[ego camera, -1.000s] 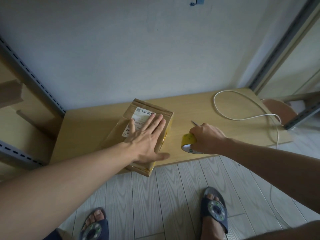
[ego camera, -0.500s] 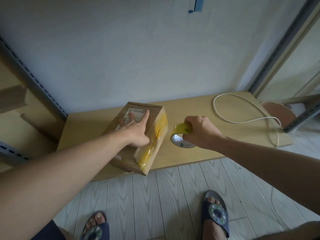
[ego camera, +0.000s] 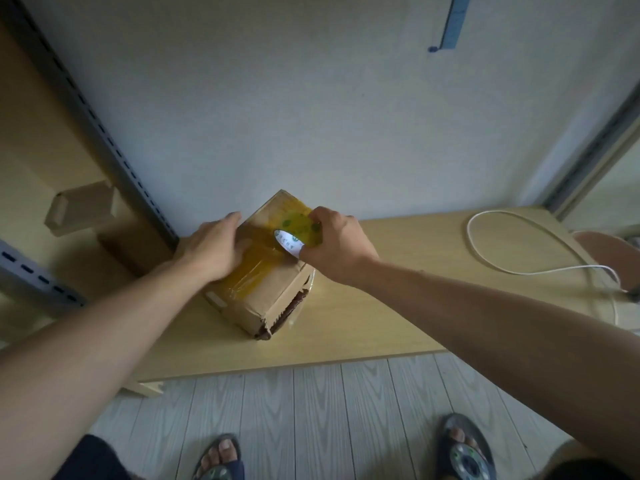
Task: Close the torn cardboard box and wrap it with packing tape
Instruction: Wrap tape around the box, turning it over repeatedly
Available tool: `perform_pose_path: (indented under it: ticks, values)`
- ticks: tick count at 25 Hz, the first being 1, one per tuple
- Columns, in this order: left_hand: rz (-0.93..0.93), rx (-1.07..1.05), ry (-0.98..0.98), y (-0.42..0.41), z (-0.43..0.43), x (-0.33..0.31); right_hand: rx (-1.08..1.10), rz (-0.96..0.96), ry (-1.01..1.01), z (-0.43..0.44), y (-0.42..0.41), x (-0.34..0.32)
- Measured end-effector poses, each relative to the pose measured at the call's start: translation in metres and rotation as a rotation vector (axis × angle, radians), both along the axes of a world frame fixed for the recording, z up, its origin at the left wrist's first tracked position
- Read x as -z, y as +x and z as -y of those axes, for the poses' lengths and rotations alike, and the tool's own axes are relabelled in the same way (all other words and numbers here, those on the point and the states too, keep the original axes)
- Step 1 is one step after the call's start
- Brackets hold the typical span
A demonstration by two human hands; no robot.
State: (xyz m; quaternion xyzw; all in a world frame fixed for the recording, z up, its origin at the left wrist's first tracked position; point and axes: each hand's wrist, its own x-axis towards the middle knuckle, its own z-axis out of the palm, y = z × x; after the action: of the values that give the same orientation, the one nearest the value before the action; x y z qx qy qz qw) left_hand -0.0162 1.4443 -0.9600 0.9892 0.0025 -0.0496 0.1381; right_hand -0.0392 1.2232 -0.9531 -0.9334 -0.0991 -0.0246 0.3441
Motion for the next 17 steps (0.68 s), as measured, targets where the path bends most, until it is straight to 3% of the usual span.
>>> perform_pose_path:
  ticks: [6, 17]
  values:
    - [-0.133, -0.023, 0.205, -0.013, 0.022, 0.033, -0.038, -0.072, 0.036, -0.015, 0.025, 0.001]
    - [-0.114, 0.003, 0.116, 0.006, -0.012, 0.042, -0.044, 0.074, -0.145, -0.034, 0.039, -0.021]
